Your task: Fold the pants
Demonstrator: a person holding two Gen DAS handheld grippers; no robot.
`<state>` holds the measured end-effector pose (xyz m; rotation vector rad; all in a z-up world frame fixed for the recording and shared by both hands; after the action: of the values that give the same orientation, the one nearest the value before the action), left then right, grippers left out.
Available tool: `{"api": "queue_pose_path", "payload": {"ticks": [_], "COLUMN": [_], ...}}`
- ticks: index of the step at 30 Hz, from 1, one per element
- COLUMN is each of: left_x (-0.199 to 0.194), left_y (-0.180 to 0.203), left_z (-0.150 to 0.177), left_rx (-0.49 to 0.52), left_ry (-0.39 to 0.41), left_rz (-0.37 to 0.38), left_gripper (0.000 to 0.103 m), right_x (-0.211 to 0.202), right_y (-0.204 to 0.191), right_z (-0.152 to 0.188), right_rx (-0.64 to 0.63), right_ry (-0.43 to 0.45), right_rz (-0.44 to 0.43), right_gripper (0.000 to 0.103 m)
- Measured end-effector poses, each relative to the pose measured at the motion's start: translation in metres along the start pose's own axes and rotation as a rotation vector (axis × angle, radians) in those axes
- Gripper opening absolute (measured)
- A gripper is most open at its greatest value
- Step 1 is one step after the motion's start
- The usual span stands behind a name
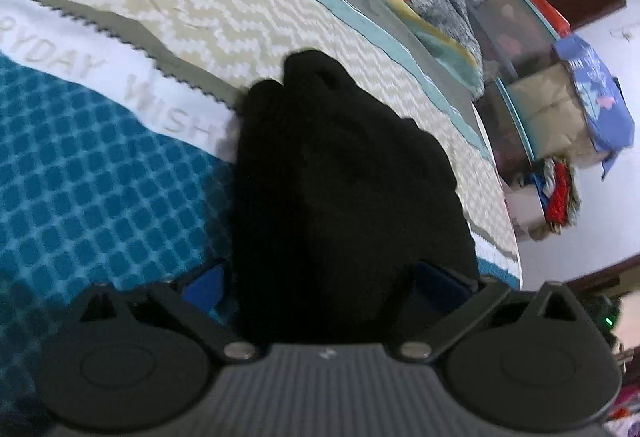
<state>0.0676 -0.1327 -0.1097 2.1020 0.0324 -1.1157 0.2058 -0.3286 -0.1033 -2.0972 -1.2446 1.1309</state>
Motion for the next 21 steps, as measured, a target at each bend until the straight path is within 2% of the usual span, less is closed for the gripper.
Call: {"api": "queue_pose_path", "payload": {"ticks": [1,2,3,4,5,7,9,11,14,18,21], "left_x": [0.004,0.008,0.013,0.016,0.015,0.005,-0.014,-0.032,-0.040,-0.012,0.035], "left_y": [0.003,0.005,0.005,0.003,0.003,0.004,0.021,0.045,0.077,0.092,0.079], "left_z": [0.002,0.003,0.004,0.004,0.000,-0.015,-0.044,-0.080,-0.133,-0.199,-0.235], "left_rx": [0.008,0.017,0.029,0.025,-0.006,-0.087,-0.058,0.032,0.164,0.246,0.258], "left_ry": [0.003,0.007,0.011,0.012,0.010,-0.001,0.060,0.148,0.257,0.336,0.344], "left_rz": [0.012,0.015,0.000,-0.018,-0.012,0.054,0.096,0.110,0.089,0.032,-0.038], "left_gripper": [0.100,0.089,0.080,0.063,0.052,0.043,0.043,0.043,0.044,0.044,0.046], "right_x": [0.007,0.015,0.021,0.025,0.030,0.023,0.021,0.020,0.029,0.056,0.095], "right_y": [0.004,0.005,0.006,0.002,-0.006,-0.031,-0.052,-0.068,-0.083,-0.070,-0.037], "right_z": [0.005,0.010,0.015,0.018,0.019,0.005,-0.020,-0.056,-0.111,-0.174,-0.196], "right_rx": [0.030,0.067,0.111,0.153,0.150,0.042,-0.034,-0.099,-0.208,-0.311,-0.342], "right_ry": [-0.017,-0.033,-0.061,-0.095,-0.120,-0.135,-0.113,-0.040,0.067,0.176,0.195], "right_rz": [-0.012,-0.039,-0.072,-0.112,-0.129,-0.125,-0.151,-0.177,-0.185,-0.155,-0.107], "right_gripper": [0.089,0.089,0.081,0.059,0.057,0.047,0.044,0.043,0.043,0.043,0.043]}}
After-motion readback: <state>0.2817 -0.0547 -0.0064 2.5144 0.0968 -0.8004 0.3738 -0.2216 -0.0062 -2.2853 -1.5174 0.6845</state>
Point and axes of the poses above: each gripper's, at about its wrist camera, not at the fingertips, and x roughly the way its jaws point, y to its right, z to its underside, the point moved 8 cm from there along x, roughly the way its jaws point, and after that the axes turned 8 degrees about -z, right-handed, at the moved point
